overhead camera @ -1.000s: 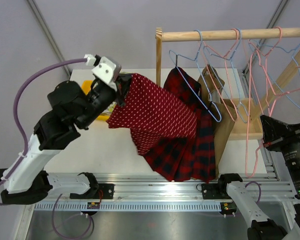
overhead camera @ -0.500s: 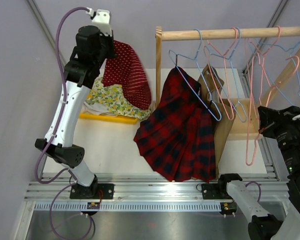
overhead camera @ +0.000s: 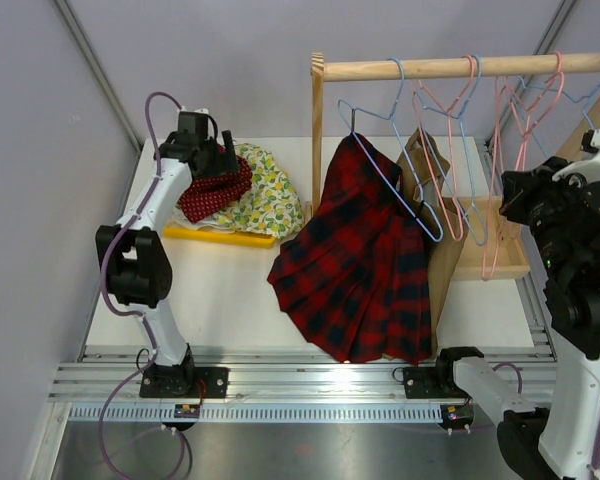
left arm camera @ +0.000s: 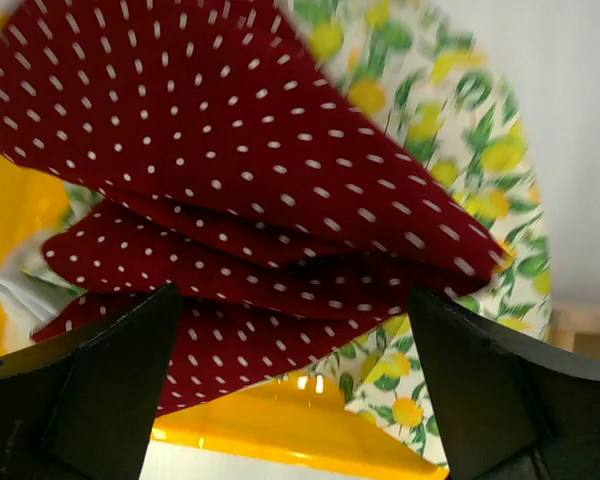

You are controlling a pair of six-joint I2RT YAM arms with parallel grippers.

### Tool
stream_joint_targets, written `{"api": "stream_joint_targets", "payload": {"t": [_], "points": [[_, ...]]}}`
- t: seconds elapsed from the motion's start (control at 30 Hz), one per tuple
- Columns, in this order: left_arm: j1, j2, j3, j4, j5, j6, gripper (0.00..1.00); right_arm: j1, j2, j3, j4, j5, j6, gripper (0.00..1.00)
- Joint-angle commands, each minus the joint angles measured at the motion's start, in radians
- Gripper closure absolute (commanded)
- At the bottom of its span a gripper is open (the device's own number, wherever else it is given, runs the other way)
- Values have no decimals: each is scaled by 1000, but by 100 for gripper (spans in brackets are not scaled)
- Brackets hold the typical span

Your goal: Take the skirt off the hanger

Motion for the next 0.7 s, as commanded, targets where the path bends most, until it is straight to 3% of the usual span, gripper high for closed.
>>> {"api": "stream_joint_targets", "payload": {"t": [0.0, 0.17, 0.47, 0.67], "points": [[-7, -149, -69, 62, 40, -53, 1, 6, 50, 11, 135, 88, -56, 100], [-7, -279, -169, 39, 26, -21, 1, 6, 122, 39, 195, 140, -107, 100], [-8, -325, -188, 49, 55, 9, 1, -9, 334, 172, 256, 156, -161, 100], [-8, -347, -197, 59, 66, 11, 1, -60, 327, 88, 264, 64, -110, 100]]}}
